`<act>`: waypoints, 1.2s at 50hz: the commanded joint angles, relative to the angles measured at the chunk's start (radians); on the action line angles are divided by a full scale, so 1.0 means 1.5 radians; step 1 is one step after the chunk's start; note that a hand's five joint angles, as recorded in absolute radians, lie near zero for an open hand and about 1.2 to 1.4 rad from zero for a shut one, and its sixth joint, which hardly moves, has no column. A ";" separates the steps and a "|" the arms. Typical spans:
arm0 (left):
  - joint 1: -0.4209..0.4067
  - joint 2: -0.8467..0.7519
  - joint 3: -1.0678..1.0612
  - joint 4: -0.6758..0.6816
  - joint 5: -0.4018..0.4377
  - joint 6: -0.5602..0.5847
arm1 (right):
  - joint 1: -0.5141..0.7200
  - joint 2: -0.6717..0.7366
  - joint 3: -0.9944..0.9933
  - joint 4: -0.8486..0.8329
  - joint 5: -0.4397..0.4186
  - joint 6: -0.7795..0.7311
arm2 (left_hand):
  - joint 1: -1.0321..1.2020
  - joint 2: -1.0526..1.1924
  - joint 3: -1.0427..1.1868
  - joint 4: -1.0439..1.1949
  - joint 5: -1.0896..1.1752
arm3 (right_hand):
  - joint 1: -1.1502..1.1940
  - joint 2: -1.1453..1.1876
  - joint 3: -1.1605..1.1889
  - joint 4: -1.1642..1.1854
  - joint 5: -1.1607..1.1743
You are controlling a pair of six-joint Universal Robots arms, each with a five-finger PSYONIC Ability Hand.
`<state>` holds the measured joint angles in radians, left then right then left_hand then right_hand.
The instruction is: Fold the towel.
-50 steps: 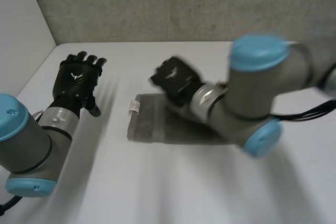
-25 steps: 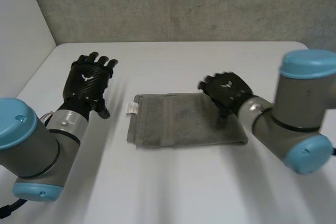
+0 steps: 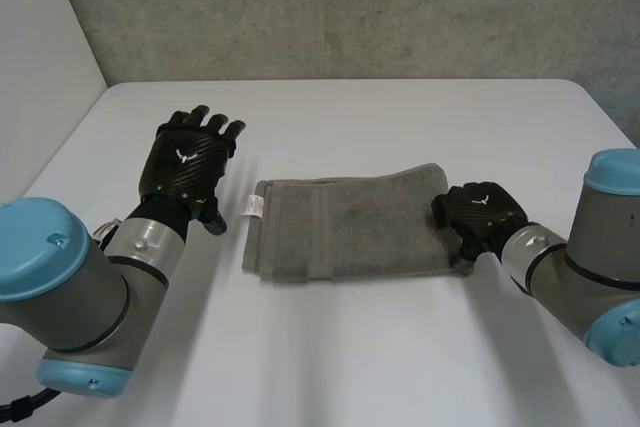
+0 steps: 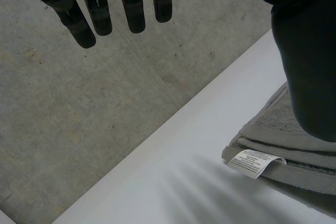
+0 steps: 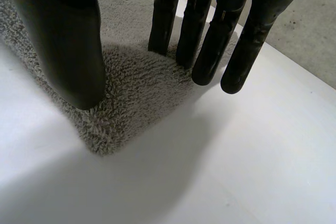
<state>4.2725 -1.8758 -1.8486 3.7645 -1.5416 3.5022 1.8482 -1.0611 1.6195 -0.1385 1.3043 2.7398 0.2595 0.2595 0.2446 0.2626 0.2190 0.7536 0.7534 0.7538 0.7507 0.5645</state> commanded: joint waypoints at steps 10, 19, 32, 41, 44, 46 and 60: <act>0.001 0.001 -0.007 -0.001 0.000 0.000 | -0.004 0.001 0.021 -0.020 0.007 -0.001 | -0.054 -0.054 -0.044 -0.056 -0.144 | 0.428 0.429 0.428 0.430 0.438; 0.000 0.010 -0.004 -0.006 0.000 -0.001 | -0.086 -0.050 0.079 0.021 -0.010 -0.034 | -0.054 -0.054 -0.044 -0.056 -0.144 | 0.428 0.429 0.428 0.430 0.438; -0.026 0.058 0.018 -0.008 -0.001 -0.015 | -0.115 -0.140 -0.009 0.178 -0.073 -0.189 | -0.054 -0.054 -0.044 -0.056 -0.144 | 0.428 0.429 0.428 0.430 0.438; -0.040 0.057 0.054 -0.014 -0.002 -0.087 | 0.119 -0.094 -0.161 0.182 -0.078 -0.132 | -0.054 -0.054 -0.044 -0.056 -0.144 | 0.428 0.429 0.428 0.430 0.438; -0.041 0.055 0.070 -0.024 -0.009 -0.125 | 0.218 -0.027 -0.199 0.180 -0.081 -0.137 | -0.054 -0.054 -0.044 -0.056 -0.144 | 0.428 0.429 0.428 0.430 0.438; -0.044 0.050 0.087 -0.039 -0.024 -0.153 | 0.284 0.034 -0.236 0.185 -0.073 -0.150 | -0.054 -0.054 -0.044 -0.056 -0.144 | 0.421 0.422 0.421 0.423 0.431; -0.078 0.010 0.122 -0.079 -0.043 -0.168 | 0.209 -0.034 -0.174 0.156 0.021 0.013 | -0.054 -0.054 -0.044 -0.056 -0.144 | -0.386 -0.386 -0.386 -0.384 -0.376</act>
<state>4.1785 -1.8311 -1.6761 3.6552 -1.6064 3.2449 2.2654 -1.0081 1.2858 0.1280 1.3063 2.6010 0.2593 0.2594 0.2446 0.2626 0.2185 0.2433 0.2546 0.2510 0.2597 0.0592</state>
